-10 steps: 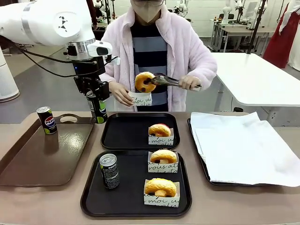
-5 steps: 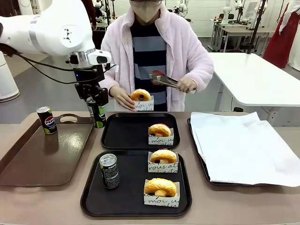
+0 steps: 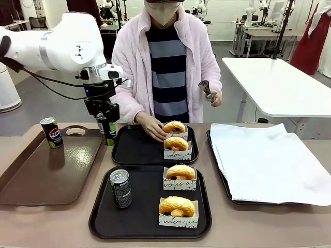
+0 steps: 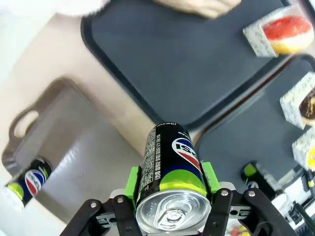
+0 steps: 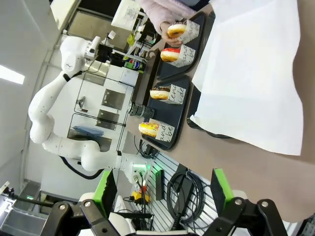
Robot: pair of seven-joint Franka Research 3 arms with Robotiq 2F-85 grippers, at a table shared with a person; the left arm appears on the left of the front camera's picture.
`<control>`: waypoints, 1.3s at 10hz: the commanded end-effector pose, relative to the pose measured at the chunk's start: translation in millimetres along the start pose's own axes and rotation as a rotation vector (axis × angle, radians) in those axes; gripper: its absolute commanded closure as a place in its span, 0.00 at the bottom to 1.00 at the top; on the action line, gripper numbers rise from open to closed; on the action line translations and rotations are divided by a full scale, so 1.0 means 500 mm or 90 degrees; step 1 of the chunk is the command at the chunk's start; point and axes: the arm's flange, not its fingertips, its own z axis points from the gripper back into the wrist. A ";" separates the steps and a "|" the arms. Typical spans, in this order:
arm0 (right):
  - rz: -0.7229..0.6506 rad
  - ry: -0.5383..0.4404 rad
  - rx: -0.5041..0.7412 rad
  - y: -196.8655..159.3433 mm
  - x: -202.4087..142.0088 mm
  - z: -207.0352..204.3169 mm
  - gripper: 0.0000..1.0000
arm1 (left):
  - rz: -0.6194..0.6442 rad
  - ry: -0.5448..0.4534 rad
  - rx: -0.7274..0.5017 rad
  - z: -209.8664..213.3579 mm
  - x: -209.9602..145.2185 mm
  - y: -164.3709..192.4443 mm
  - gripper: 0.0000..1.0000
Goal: Set up donuts and drinks on trays.
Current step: Pick up one Pepsi coke from the Handle tray and place it on the Flat Tray without a Pepsi coke.
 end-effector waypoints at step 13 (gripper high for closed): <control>0.010 -0.004 0.008 0.000 -0.004 -0.003 0.00 | -0.015 0.017 0.064 0.039 0.001 -0.054 0.41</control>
